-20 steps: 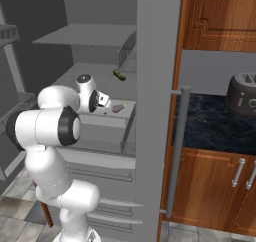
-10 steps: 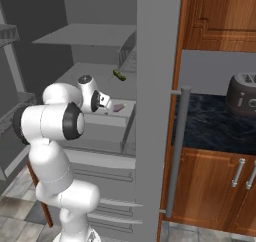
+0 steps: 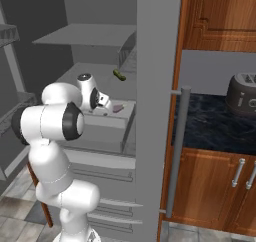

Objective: Fully open the fridge drawer.

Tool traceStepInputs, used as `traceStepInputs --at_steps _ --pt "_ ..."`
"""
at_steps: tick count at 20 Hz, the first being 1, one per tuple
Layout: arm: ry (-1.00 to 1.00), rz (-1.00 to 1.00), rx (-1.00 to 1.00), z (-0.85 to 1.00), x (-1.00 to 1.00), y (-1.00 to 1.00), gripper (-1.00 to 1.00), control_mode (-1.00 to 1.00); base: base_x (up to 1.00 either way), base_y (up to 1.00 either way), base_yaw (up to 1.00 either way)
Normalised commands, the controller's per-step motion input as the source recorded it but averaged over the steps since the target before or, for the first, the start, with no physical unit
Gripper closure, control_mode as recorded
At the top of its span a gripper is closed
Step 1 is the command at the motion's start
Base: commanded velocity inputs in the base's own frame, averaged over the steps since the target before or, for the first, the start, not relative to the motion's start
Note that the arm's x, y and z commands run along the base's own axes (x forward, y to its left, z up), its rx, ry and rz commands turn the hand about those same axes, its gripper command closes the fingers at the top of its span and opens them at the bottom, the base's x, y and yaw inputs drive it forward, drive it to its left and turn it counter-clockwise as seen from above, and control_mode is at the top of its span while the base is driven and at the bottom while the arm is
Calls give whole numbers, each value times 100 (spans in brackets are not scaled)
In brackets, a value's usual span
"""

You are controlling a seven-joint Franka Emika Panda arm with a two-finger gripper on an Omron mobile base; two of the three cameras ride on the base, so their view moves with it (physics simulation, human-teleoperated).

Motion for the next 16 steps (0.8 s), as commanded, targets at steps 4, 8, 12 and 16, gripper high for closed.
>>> traceStepInputs --at_steps 4,8,12,16 --pt "20 -4 0 -43 -96 -1 -100 -100 0 0 0" --pt "15 -3 0 -45 -100 -8 -100 -100 0 0 0" --pt "10 -3 0 -49 -100 -16 -100 -100 0 0 0" --pt "7 -3 0 -46 -100 -17 -100 -100 0 0 0"
